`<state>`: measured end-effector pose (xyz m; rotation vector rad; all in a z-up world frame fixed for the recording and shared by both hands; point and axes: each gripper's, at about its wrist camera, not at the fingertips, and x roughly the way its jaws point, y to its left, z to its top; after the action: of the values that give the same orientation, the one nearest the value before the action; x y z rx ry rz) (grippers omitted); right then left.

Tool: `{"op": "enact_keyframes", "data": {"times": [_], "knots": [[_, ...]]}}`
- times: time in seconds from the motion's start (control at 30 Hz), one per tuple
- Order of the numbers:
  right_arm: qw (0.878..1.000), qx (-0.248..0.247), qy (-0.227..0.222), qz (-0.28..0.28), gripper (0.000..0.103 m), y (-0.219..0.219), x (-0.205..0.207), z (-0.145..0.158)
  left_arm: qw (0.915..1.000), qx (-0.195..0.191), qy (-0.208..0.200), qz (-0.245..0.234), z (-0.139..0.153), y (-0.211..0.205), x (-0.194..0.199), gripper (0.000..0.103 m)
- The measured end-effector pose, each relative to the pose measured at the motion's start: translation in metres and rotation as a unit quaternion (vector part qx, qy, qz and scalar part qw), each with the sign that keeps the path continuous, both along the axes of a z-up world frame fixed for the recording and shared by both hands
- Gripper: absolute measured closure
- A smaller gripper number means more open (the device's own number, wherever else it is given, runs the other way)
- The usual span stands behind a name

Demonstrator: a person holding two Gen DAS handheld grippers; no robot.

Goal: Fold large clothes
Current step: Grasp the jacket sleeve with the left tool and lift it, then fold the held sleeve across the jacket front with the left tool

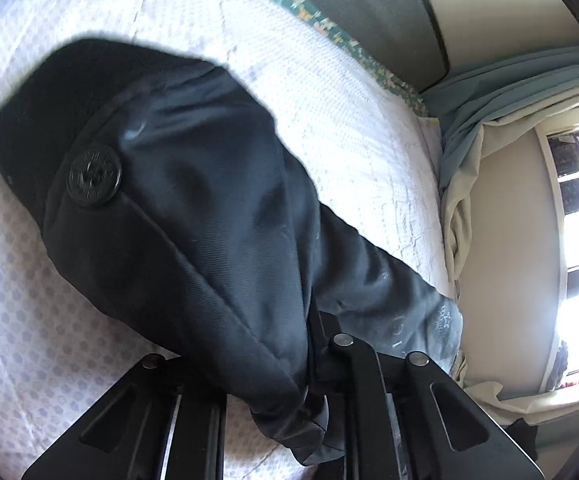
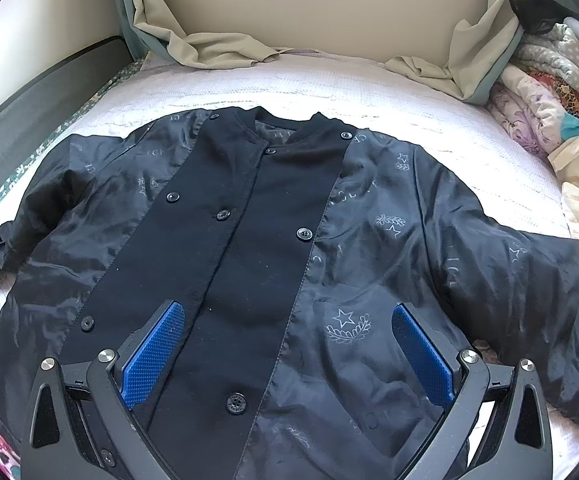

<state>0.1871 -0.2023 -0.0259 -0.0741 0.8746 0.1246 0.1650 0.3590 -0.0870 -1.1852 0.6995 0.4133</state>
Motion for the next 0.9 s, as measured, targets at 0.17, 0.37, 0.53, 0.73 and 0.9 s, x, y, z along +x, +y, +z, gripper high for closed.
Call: {"op": "enact_keyframes", "data": {"times": [0.17,0.37,0.53,0.73,0.9], "knots": [[1.000,0.003,-0.001,-0.003,0.000,0.000,0.001,0.000,0.9954,0.095,-0.011,-0.015,0.044,-0.019,0.003,0.088],[1.000,0.008,-0.001,-0.006,0.000,-0.003,0.005,0.003,0.9729,0.224,-0.028,-0.050,0.112,-0.062,0.007,0.088],[1.000,0.012,-0.001,-0.013,0.000,-0.007,0.007,0.006,0.9423,0.313,-0.055,-0.105,0.163,-0.123,0.030,0.088],[0.999,0.021,0.000,-0.027,0.000,-0.016,0.009,0.010,0.9139,0.340,-0.071,-0.210,0.176,-0.209,0.072,0.087],[0.999,0.027,-0.003,-0.036,0.000,-0.024,0.008,0.015,0.8853,0.355,-0.046,-0.296,0.142,-0.282,0.097,0.085]]}}
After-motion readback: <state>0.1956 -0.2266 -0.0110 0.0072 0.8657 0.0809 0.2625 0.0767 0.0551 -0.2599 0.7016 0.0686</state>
